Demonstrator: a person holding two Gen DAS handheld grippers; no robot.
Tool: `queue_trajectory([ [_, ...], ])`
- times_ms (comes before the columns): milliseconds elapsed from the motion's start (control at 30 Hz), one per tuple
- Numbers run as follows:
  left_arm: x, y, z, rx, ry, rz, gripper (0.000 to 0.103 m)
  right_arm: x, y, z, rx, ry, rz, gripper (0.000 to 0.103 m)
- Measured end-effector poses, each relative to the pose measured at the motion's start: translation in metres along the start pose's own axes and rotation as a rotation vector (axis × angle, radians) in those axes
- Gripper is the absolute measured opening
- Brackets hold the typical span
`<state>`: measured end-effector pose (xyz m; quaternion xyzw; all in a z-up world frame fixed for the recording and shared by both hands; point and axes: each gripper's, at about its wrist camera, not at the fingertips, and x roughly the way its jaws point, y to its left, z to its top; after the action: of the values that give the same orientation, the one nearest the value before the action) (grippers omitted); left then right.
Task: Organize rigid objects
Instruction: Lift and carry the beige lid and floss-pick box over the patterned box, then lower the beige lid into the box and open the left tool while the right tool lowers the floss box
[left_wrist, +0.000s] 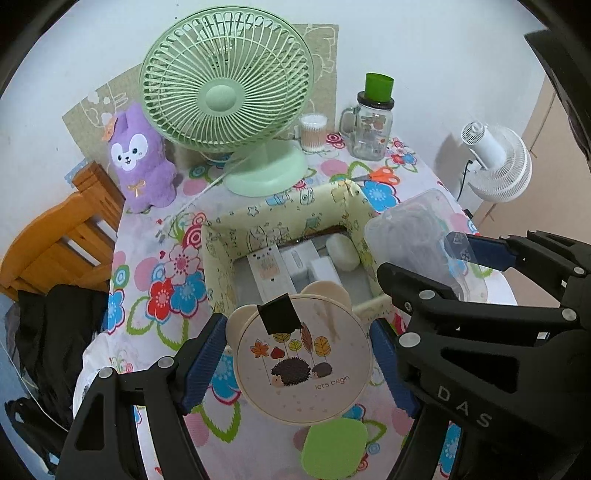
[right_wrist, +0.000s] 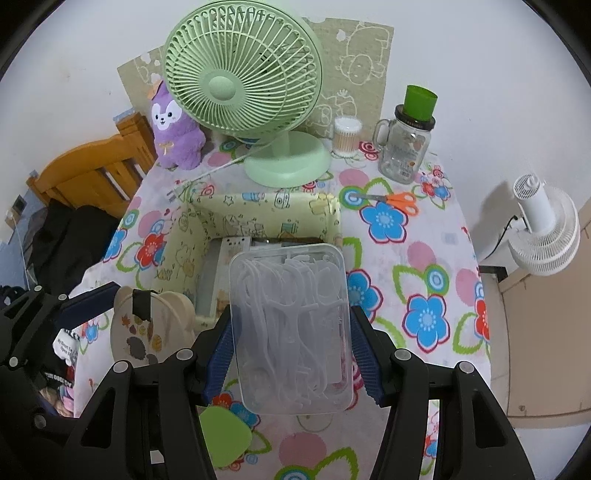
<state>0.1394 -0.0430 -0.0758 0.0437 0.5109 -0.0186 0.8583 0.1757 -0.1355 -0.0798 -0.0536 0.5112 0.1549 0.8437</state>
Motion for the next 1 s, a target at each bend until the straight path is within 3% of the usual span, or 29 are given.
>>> queue_trajectory([
  [467, 0.021, 0.02, 0.03, -0.028, -0.002, 0.007, 0.08, 0.022, 0.001, 0.039, -0.026, 0.01, 0.02, 0.062],
  [1000, 0.065, 0.036, 0.05, -0.039, 0.037, -0.001, 0.08, 0.061, 0.0, 0.061, -0.007, 0.06, 0.017, 0.062],
])
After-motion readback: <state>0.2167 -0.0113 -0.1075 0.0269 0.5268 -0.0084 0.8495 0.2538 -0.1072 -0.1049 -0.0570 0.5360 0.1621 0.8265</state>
